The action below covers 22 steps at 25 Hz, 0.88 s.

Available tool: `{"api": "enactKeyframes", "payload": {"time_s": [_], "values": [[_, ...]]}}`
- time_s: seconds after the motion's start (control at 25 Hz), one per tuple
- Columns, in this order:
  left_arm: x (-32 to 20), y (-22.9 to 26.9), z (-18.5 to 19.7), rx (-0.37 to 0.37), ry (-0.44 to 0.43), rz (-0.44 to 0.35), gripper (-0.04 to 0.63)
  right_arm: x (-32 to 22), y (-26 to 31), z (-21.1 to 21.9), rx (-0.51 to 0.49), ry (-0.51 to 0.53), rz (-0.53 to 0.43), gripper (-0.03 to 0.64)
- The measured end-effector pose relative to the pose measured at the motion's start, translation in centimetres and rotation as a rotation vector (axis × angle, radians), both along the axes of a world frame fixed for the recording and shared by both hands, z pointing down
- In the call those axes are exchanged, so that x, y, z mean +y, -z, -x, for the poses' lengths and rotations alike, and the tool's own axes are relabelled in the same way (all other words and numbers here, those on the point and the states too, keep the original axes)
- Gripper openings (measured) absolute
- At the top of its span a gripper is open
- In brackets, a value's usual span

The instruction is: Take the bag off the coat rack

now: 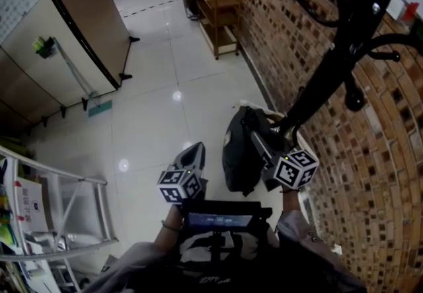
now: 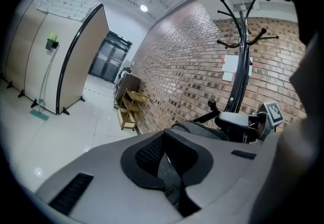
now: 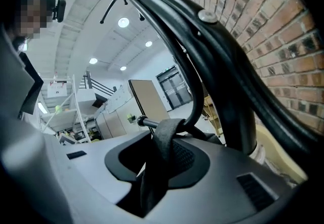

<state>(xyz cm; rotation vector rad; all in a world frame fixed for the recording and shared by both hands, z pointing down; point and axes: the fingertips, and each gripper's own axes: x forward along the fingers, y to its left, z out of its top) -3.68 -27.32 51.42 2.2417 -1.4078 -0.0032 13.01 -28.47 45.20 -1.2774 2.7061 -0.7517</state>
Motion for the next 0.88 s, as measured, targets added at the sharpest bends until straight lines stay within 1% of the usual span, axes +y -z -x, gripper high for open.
{"api": "enactKeyframes", "payload": {"time_s": [0.2,0.4,0.52,0.68,0.88], "values": [[-0.2,0.0,0.1,0.0,-0.001,0.004,0.008,0.2,0.1,-0.2,-0.013,0.002,0.022,0.094],[-0.5,-0.1,0.4,0.008,0.004,0.009,0.008,0.5,0.6,0.2,-0.014,0.05,0.06,0.084],[-0.8,-0.1,0.2,0.012,-0.001,0.011,0.008,0.8,1.5,0.8,-0.026,0.09,0.041,0.083],[-1.1,0.1,0.1,0.017,-0.008,0.005,0.008,1.5,3.5,2.8,-0.026,0.138,-0.001,0.083],[-1.1,0.4,0.1,0.028,-0.005,0.005,0.008,2.2,5.0,3.8,-0.032,0.131,-0.017,0.083]]}}
